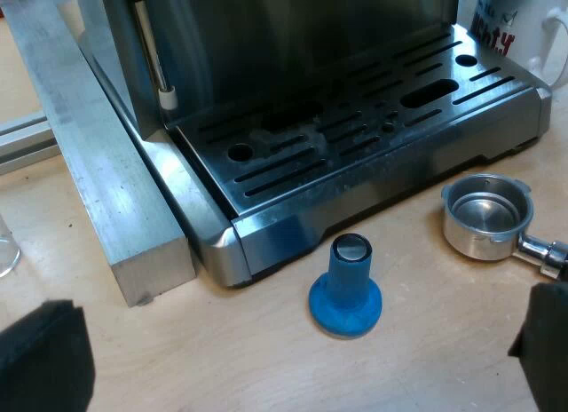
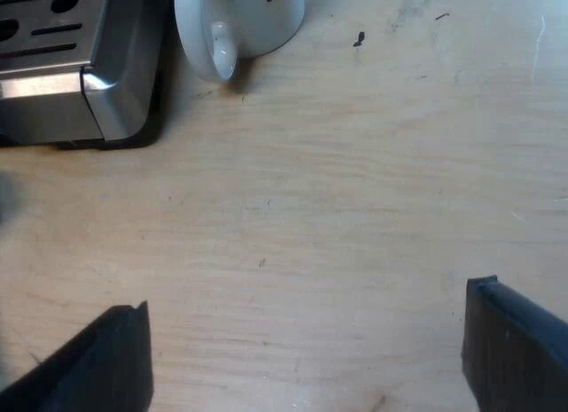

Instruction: Put the handle in the coffee machine

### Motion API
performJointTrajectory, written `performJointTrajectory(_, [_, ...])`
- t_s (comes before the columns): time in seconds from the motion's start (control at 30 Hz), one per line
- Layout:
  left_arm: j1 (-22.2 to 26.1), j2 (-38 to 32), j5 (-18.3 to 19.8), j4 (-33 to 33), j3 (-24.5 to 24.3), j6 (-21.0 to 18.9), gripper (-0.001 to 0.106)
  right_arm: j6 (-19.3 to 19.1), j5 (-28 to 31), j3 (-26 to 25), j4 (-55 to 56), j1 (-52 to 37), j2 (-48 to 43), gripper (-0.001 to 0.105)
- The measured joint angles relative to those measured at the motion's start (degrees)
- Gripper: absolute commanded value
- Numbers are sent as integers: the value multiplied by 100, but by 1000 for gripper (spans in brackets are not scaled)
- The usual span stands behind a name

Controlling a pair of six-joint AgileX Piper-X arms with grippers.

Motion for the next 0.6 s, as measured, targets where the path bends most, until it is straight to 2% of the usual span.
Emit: performJointTrajectory(0.6, [0,0,29,0,0,-16,104,111,0,0,0,0,0,73])
